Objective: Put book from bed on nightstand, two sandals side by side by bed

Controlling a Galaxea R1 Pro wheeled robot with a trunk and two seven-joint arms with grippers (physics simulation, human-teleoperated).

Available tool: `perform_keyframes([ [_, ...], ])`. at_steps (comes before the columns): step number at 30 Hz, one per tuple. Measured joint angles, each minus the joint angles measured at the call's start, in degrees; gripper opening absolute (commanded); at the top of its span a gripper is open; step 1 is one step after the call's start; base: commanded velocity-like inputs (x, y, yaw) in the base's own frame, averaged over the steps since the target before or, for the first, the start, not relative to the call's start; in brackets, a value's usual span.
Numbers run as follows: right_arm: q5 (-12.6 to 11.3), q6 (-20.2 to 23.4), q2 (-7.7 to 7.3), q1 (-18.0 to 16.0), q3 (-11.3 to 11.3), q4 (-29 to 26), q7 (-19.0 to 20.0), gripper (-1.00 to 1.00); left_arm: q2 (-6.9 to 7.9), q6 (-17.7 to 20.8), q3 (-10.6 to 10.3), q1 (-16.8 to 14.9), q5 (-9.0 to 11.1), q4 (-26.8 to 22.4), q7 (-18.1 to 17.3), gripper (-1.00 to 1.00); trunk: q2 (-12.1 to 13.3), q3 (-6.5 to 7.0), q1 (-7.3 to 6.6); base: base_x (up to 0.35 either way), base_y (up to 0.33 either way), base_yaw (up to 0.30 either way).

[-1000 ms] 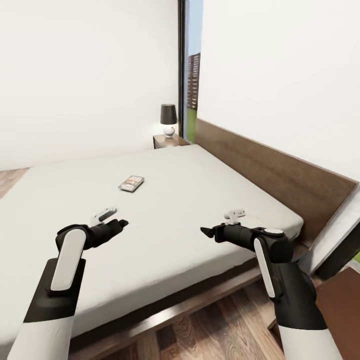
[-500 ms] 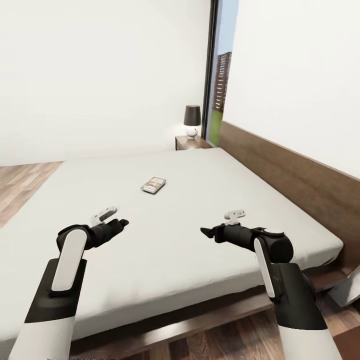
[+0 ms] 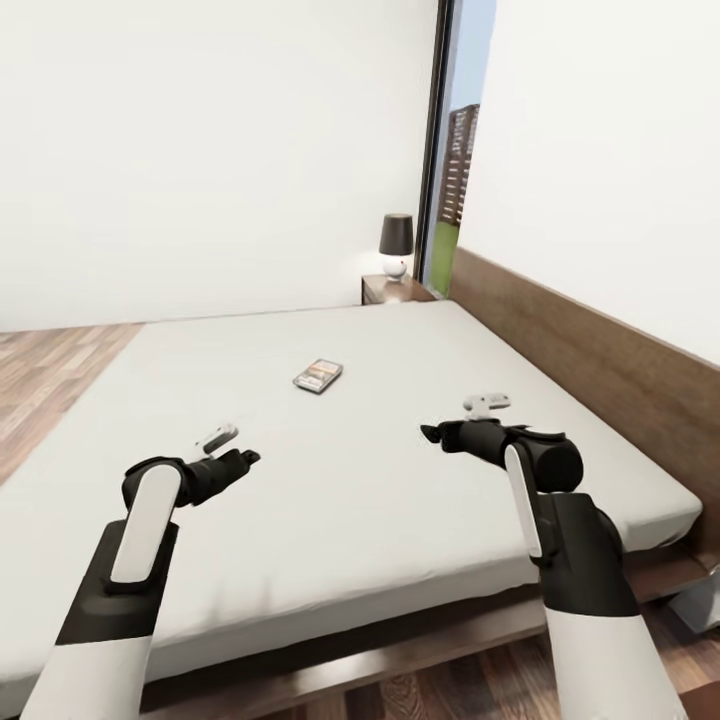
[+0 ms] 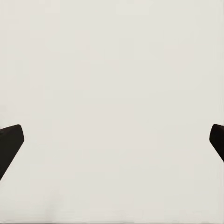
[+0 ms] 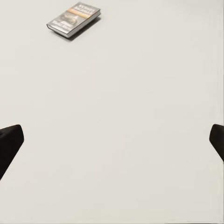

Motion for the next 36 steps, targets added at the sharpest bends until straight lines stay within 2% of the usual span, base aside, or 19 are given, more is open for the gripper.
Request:
perform_keyframes([
  [5,-0.13,-0.16,0.34,0.81,0.1,0.4,-3.02,1.0,-0.25,-0.15,-0.25,0.01,-0.06,1.79,0.05,1.0,2.01,0.9,-1.1,0.0,0.0,0.001],
  [10,-0.35,-5.79,0.44,3.53,0.2,0.46,-3.54,1.0,-0.1,-0.2,-0.31,0.01,-0.03,3.89,0.07,1.0,4.01,1.79,-2.2,0.0,0.0,0.0],
  [13,-0.42,-7.01,0.46,4.34,0.29,0.1,-3.7,1.0,-0.01,-0.21,-0.49,-0.01,0.01,4.03,0.1,1.0,5.21,2.33,-2.86,0.0,0.0,0.0],
  [17,-0.47,-7.4,0.38,4.94,0.19,-0.83,-3.8,1.0,-0.02,-0.21,-0.67,0.01,0.05,3.19,0.12,1.0,6.82,3.05,-3.74,0.0,0.0,0.0],
  [19,-0.44,-7.59,0.33,5.09,0.13,-1.11,-3.82,1.0,0.01,-0.17,-1.14,0.39,-0.03,-0.39,0.2,1.0,7.62,3.41,-4.18,0.0,0.0,0.0],
  [24,-0.43,-6.95,0.43,5.16,0.33,-1.24,-3.87,1.0,0.09,0.05,-2.69,0.83,-0.1,-2.17,-0.1,1.0,9.63,4.31,-5.27,0.0,0.0,0.0],
  [28,-0.46,-3.75,0.49,5.09,0.59,-1.31,-3.86,1.0,0.16,0.16,-3.31,0.99,-0.07,-1.7,-0.39,1.0,11.23,5.03,-6.15,0.0,0.0,0.046],
  [36,-0.48,-0.31,0.61,5.02,0.77,-1.37,-3.86,1.0,0.11,0.62,-3.96,1.04,-0.18,-1.43,-0.52,1.0,14.44,6.46,-7.91,0.0,0.0,0.222],
])
